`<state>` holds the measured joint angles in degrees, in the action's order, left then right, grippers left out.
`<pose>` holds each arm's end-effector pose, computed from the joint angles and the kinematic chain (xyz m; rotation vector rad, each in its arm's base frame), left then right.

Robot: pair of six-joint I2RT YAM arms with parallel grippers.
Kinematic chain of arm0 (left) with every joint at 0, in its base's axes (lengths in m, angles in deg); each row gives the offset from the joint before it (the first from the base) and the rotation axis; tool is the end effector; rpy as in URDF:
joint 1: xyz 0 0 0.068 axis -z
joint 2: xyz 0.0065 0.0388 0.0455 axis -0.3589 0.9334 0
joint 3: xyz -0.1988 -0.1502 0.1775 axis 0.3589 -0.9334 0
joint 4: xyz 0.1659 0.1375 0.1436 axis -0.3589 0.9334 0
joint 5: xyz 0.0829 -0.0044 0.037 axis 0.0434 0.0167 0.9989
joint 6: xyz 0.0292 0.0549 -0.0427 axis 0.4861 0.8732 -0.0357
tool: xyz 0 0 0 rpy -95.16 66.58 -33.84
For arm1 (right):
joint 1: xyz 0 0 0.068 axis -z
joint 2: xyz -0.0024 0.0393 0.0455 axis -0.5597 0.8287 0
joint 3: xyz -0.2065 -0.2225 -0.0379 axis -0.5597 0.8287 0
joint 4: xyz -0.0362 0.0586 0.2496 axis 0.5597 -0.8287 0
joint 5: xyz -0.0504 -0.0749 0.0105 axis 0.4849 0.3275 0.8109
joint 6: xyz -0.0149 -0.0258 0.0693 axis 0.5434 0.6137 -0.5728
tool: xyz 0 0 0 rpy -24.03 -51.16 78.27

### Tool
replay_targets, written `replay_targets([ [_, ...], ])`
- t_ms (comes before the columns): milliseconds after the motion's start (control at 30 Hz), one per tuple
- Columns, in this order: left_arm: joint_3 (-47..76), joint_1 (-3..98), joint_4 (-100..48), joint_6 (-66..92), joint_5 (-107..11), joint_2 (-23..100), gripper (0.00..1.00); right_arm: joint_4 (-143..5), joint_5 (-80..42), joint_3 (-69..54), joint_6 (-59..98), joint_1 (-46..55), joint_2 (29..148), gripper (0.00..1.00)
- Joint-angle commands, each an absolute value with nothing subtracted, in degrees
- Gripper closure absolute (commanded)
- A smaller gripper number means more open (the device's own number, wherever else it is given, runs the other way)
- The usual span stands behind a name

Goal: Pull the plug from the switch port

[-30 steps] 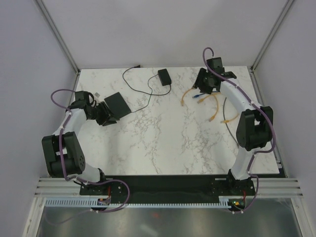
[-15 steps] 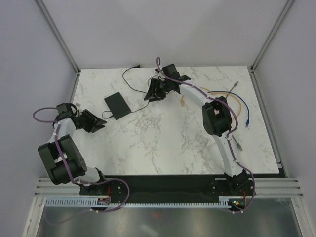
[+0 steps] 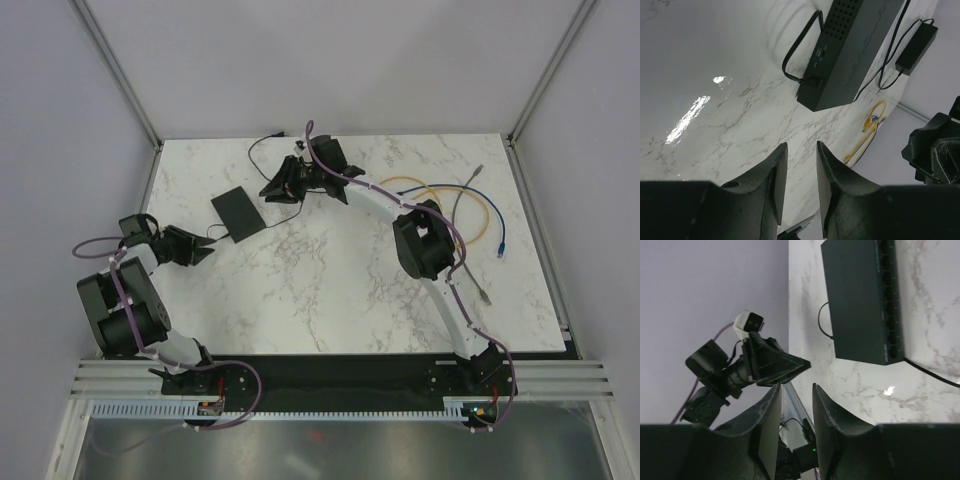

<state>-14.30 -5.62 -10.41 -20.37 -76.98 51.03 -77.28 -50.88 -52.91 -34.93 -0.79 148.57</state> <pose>0.2764 0.0957 0.1804 -1.2881 2.1907 -0.9584 0.4768 0.3806 0.2132 0.0623 2.4406 1.6191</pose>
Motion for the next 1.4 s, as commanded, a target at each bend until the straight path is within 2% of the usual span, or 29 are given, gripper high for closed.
replay_targets([
  [0,-15.14,-5.60,-19.40,-28.92,-76.66,52.31,0.62,-65.33,-51.43,-55.25,-49.02,-3.31,151.52,0.61],
  [533,-11.18,2.75,-22.74,-42.37,-64.45,59.87,0.60,-65.66,-50.11,-60.52,-47.64,-6.74,159.26,0.61],
  [1167,-11.36,4.16,-22.66,-50.10,-60.13,61.10,0.61,-68.22,-51.25,-64.30,-44.73,-7.71,164.71,0.74],
  [1367,-11.80,4.77,-22.66,-52.65,-59.35,61.63,0.62,-67.16,-51.52,-64.74,-44.65,-8.50,165.41,0.82],
])
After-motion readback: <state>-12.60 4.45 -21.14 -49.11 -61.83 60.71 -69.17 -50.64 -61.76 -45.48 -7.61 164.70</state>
